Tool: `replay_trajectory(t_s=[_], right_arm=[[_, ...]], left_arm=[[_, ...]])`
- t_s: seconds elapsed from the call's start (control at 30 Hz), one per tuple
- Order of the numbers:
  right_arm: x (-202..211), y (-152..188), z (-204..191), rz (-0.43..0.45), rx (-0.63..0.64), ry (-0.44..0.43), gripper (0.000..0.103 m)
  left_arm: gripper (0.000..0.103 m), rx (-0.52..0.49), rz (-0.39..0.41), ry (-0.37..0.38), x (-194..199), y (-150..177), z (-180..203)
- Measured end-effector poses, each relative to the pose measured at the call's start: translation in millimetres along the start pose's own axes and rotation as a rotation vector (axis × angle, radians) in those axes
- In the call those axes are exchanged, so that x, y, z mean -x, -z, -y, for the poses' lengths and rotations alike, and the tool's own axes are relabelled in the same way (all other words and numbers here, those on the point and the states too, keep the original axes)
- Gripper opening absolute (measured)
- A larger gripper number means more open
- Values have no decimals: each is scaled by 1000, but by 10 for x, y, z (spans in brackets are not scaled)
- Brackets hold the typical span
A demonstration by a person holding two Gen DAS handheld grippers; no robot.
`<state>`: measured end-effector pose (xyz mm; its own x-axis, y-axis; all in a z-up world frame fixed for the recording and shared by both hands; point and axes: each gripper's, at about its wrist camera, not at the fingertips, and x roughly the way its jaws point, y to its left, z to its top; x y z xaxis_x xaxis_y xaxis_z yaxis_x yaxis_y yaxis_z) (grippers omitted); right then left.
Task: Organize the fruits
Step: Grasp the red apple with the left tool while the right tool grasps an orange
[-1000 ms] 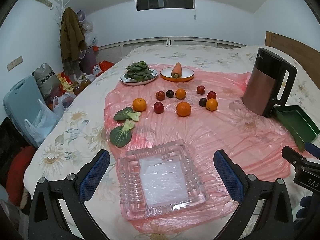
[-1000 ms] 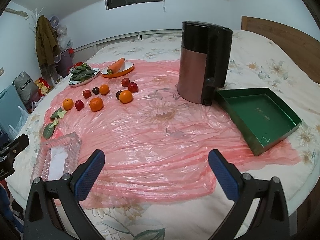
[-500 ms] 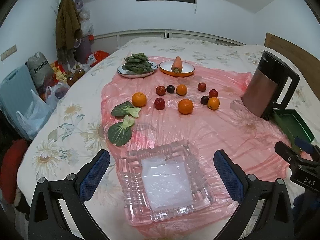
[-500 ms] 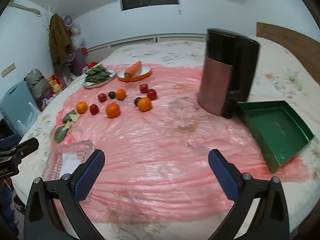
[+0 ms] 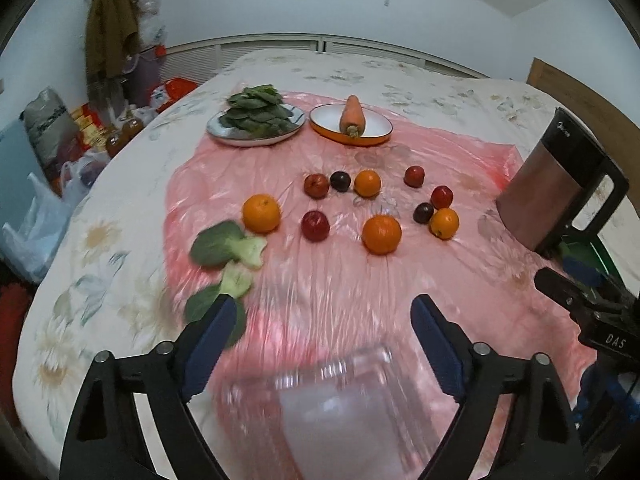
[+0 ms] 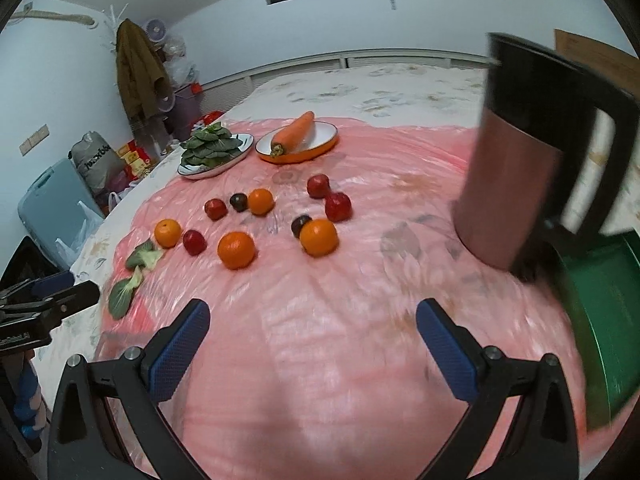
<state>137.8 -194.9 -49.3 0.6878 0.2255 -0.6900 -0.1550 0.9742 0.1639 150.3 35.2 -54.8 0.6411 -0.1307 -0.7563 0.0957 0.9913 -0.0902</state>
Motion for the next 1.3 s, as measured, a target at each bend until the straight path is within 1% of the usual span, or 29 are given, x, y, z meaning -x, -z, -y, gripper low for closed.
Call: replay_trajectory(t_s=[0.07, 0.17, 0.27, 0.33, 0.43, 0.53, 0.67, 0.9, 1.0, 1.1, 1.13, 1.17, 1.3], right_arm=[[-220, -118, 30, -7, 13, -13, 103], [-545, -242, 93, -32, 8, -45, 103], [-870, -355, 126, -63, 18, -61, 103], [-1055, -407, 136, -90, 28, -62, 103], [-1225, -472, 135, -124, 47, -67, 103], [-1339, -515, 124, -160, 78, -64, 103], [-1431, -555, 102, -200, 108, -59, 103], [-1569, -587, 150, -252, 100, -65, 103], [-1622, -591, 167, -270, 102, -62, 103], [-1680, -599, 163, -286, 114, -74, 97], [-1699, -599, 151, -292, 122, -79, 92], [-1717, -598, 132, -298, 134, -81, 90], [-1762, -583, 94, -313, 170, -77, 89]], left_arm=[[79, -18, -10, 19, -171, -87, -1], [62, -44, -48, 58, -491, -227, -29], [56, -68, -90, 86, -753, -353, -44], [55, -84, -107, 88, -876, -444, -51], [54, -90, -134, 92, -1015, -565, -69], [47, -96, -174, 92, -1177, -653, -34], [42, -87, -223, 93, -1319, -690, -40], [41, -87, -273, 67, -1492, -740, -77], [41, -78, -291, 67, -1556, -740, -98], [39, -75, -303, 64, -1600, -735, -115], [37, -71, -310, 64, -1618, -730, -119], [37, -68, -315, 63, -1631, -726, -122], [33, -65, -323, 56, -1648, -715, -139]])
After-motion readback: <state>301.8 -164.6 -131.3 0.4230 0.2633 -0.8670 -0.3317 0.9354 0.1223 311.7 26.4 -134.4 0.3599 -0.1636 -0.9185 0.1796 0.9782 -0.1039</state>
